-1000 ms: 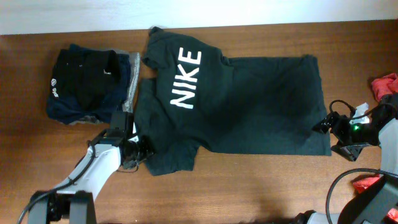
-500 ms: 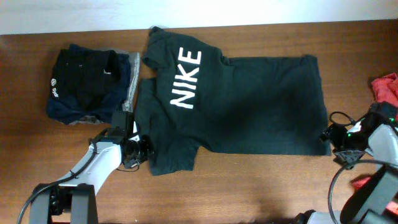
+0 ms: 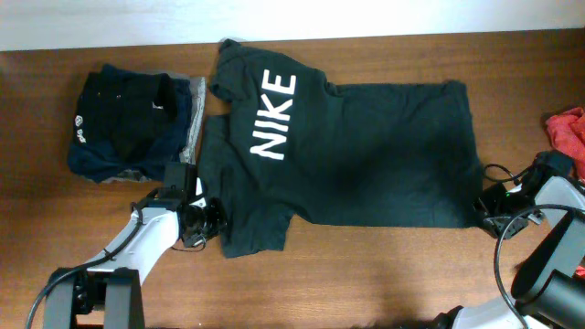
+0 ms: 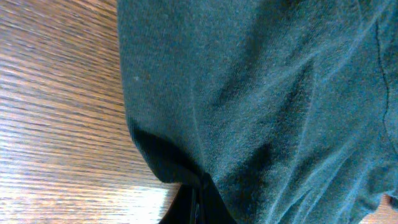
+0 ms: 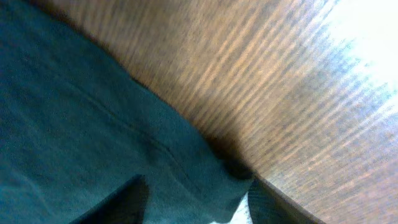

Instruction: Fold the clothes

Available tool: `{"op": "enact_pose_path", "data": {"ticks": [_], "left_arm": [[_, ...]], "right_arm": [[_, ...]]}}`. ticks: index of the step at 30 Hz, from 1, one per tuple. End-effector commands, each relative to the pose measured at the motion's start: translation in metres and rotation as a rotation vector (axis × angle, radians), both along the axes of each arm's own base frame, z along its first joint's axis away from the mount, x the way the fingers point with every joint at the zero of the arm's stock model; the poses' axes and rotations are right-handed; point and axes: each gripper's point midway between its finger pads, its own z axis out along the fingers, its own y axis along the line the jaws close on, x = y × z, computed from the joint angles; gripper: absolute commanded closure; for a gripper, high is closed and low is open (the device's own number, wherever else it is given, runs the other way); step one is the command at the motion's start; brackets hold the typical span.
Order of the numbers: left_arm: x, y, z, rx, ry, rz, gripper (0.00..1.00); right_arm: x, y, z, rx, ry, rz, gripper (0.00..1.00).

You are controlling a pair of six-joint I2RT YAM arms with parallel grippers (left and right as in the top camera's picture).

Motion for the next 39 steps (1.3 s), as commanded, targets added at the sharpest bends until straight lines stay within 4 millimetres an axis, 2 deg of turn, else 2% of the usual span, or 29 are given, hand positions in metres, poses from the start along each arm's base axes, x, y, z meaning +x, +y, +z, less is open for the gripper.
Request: {"op": "enact_pose_path", "data": {"ticks": [1,2,3,8,9,10,13,14,17,18,20,21,23,24,25,26,28,29,30,31,35,37,39], "left_arm": [[-0.013,-0.003,-0.012,-0.011,0.062,-0.019,1.0],[-0.013,-0.003,-0.011,-0.01,0.068,-0.02,0.99],[-0.013,-0.003,-0.01,-0.008,0.07,-0.028,1.0],[-0.008,-0.005,0.005,0.0,0.064,-0.131,1.0],[-0.002,-0.009,0.015,-0.02,0.048,-0.169,0.99],[0.002,-0.013,0.024,-0.036,0.035,-0.192,0.99],[0.016,-0.024,0.064,-0.086,-0.024,-0.257,0.99],[0.022,-0.027,0.086,-0.096,-0.061,-0.289,1.0],[0.036,-0.028,0.173,-0.058,-0.263,-0.4,1.0],[0.039,-0.026,0.214,-0.033,-0.363,-0.415,1.0],[0.037,-0.022,0.275,0.013,-0.51,-0.409,1.0],[0.029,-0.017,0.328,0.05,-0.64,-0.398,0.99],[0.015,-0.012,0.38,0.095,-0.77,-0.387,1.0],[0.001,-0.008,0.415,0.125,-0.857,-0.385,1.0],[-0.009,-0.004,0.438,0.15,-0.916,-0.38,1.0],[-0.021,0.002,0.464,0.187,-0.98,-0.355,1.0],[-0.043,0.01,0.503,0.24,-1.085,-0.338,1.0],[-0.061,0.012,0.529,0.255,-1.16,-0.326,1.0],[-0.069,0.013,0.54,0.261,-1.196,-0.323,1.0],[-0.086,0.015,0.559,0.269,-1.264,-0.313,1.0],[-0.126,0.018,0.597,0.29,-1.413,-0.294,1.0],[-0.139,0.019,0.605,0.295,-1.45,-0.288,1.0],[-0.141,0.02,0.604,0.301,-1.448,-0.286,1.0]], "right_arm": [[-0.006,0.008,-0.014,0.043,0.035,-0.003,0.87],[-0.005,0.008,-0.011,0.042,0.033,-0.003,0.94],[-0.004,0.007,-0.006,0.039,0.028,-0.003,0.96],[0.005,0.0,0.041,0.0,-0.019,0.028,0.96],[0.008,-0.002,0.057,-0.017,-0.042,0.043,0.96],[0.01,-0.003,0.064,-0.026,-0.053,0.048,0.96],[0.016,-0.007,0.115,-0.086,-0.134,0.072,0.96],[0.017,-0.008,0.139,-0.117,-0.172,0.08,0.96],[0.018,-0.009,0.219,-0.229,-0.31,0.1,0.96],[0.017,-0.009,0.249,-0.271,-0.365,0.1,0.96],[0.013,-0.005,0.293,-0.331,-0.442,0.1,0.96],[0.008,-0.002,0.325,-0.371,-0.494,0.1,0.96],[-0.001,0.004,0.365,-0.418,-0.554,0.099,0.96],[-0.005,0.007,0.385,-0.445,-0.586,0.098,0.96],[-0.008,0.008,0.395,-0.464,-0.603,0.096,0.96],[-0.012,0.01,0.417,-0.499,-0.647,0.09,0.96],[-0.021,0.017,0.445,-0.532,-0.711,0.074,0.96],[-0.026,0.021,0.456,-0.547,-0.737,0.068,0.96],[-0.03,0.024,0.466,-0.565,-0.759,0.068,0.96],[-0.037,0.029,0.479,-0.589,-0.792,0.067,0.96],[-0.059,0.044,0.508,-0.643,-0.863,0.067,0.96],[-0.064,0.047,0.512,-0.651,-0.873,0.066,0.96],[-0.065,0.048,0.51,-0.644,-0.864,0.067,0.96]]}}
